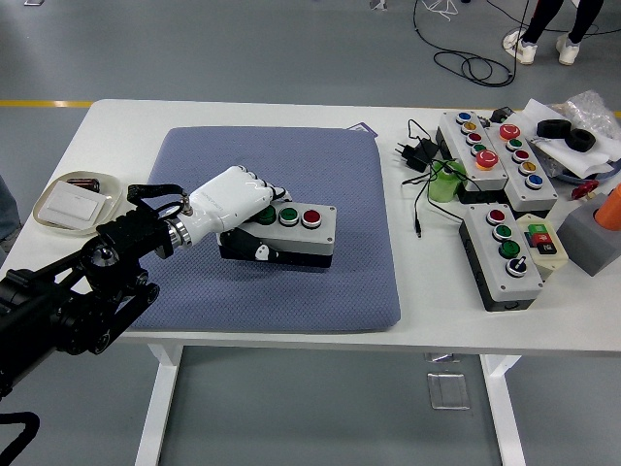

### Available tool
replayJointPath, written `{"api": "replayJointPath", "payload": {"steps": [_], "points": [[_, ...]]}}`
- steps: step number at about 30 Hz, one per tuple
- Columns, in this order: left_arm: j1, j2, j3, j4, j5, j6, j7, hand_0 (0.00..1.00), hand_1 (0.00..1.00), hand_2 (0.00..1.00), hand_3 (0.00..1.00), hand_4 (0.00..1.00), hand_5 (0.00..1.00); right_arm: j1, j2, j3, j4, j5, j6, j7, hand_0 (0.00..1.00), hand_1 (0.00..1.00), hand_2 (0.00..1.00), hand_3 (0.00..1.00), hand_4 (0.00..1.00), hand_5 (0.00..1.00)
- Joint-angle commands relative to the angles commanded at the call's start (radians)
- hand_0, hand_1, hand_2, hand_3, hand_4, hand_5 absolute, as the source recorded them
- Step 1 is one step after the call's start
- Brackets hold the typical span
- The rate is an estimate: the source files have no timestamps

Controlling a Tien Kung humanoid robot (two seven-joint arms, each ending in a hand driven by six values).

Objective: Pick up the button,place it on the desk,press the button,press the button

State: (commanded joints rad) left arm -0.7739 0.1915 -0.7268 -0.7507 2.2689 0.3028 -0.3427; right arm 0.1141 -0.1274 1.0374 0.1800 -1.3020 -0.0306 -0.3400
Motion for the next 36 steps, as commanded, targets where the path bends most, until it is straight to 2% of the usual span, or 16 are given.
{"api": "replayJointPath", "payload": {"steps": [7,12,21,22,27,28,33,34,36], "points": [[0.006,-0.006,-0.015,0.029,0.0,0.0,0.004,0.148,0.062,0.074,0.18,0.185,0.002,0.001,0.0,0.0,0.0,-0.002,0.0,0.0,0.648,0.639,0.671,0.584,0.387,0.241],[0.014,-0.005,-0.024,0.033,0.0,-0.017,0.028,0.151,0.065,0.075,0.184,0.192,0.002,0.0,0.001,0.0,0.0,-0.001,0.0,0.0,0.649,0.639,0.671,0.584,0.387,0.241],[0.018,-0.004,-0.028,0.034,0.0,-0.014,0.035,0.156,0.069,0.079,0.191,0.198,0.002,0.001,0.001,0.001,0.0,-0.002,0.0,0.0,0.649,0.638,0.671,0.584,0.386,0.242],[0.018,-0.003,-0.029,0.034,0.0,-0.015,0.036,0.141,0.072,0.104,0.241,0.263,0.002,0.001,0.001,0.0,0.0,-0.002,0.0,0.0,0.649,0.639,0.671,0.585,0.386,0.242],[0.019,-0.001,-0.034,0.031,0.0,-0.023,0.043,0.141,0.072,0.104,0.241,0.263,0.002,0.002,0.0,0.001,0.0,-0.002,0.001,0.0,0.649,0.639,0.671,0.585,0.386,0.242],[0.02,0.0,-0.035,0.03,0.0,-0.027,0.044,0.134,0.152,0.166,0.323,0.354,0.002,0.002,0.0,0.001,0.0,-0.002,0.001,0.0,0.649,0.639,0.671,0.584,0.386,0.242],[0.023,0.002,-0.036,0.028,0.0,-0.036,0.037,0.134,0.152,0.166,0.323,0.354,0.002,0.002,0.0,0.001,0.0,-0.004,0.001,0.0,0.649,0.639,0.671,0.584,0.386,0.242],[0.023,0.002,-0.036,0.028,0.0,-0.035,0.036,0.16,0.209,0.25,0.391,0.387,0.002,0.002,0.0,0.001,0.0,-0.005,0.002,0.0,0.649,0.639,0.671,0.585,0.386,0.242],[0.024,0.002,-0.035,0.028,0.0,-0.033,0.034,0.16,0.209,0.25,0.391,0.387,0.002,0.001,0.001,0.002,0.0,-0.006,0.002,0.0,0.649,0.639,0.671,0.585,0.386,0.242]]}}
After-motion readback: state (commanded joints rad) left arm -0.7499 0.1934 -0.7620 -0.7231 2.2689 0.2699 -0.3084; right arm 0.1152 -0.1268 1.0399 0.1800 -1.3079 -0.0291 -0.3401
